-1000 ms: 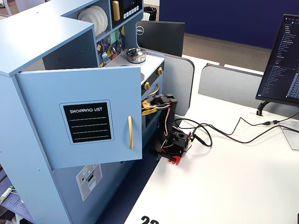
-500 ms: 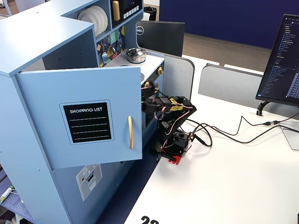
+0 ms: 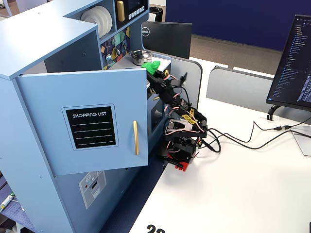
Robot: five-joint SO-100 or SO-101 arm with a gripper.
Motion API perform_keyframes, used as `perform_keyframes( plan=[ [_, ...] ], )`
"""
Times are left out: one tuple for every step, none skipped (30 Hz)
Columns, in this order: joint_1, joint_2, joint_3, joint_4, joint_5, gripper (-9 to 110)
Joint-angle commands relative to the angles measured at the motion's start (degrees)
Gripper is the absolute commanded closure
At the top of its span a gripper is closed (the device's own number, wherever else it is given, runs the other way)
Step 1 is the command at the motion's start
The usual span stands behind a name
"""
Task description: Pick up the green pineapple from the left cabinet and place it in the gray recipient
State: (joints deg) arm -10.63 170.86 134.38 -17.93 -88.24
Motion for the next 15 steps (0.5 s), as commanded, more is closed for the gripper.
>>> perform_keyframes(
  plan=[
    [10.28, -6.06, -6.50, 3.43, 7.47, 102],
    [11.34, -8.09, -8.09, 4.83, 8.17, 102],
    [12.13, -10.20, -10.02, 6.68, 7.91, 102],
    [12.66, -12.39, -12.04, 8.79, 7.12, 102],
    [13.10, -14.68, -14.24, 10.72, 6.86, 102],
    [13.71, -16.96, -16.44, 13.27, 6.33, 102],
    [14.15, -19.16, -18.81, 15.91, 5.98, 102],
    [14.41, -21.36, -21.18, 18.46, 6.42, 102],
    [14.68, -23.55, -23.47, 20.92, 6.86, 102],
    [14.85, -25.84, -25.49, 22.85, 6.59, 102],
    [14.85, -28.13, -27.25, 23.73, 6.33, 102],
    [14.77, -30.23, -28.83, 24.79, 5.89, 102],
    [14.50, -32.17, -30.15, 25.93, 4.83, 102],
    [14.24, -33.93, -31.11, 26.54, 4.39, 102],
    [14.15, -35.60, -32.17, 27.33, 3.96, 102]
  ],
)
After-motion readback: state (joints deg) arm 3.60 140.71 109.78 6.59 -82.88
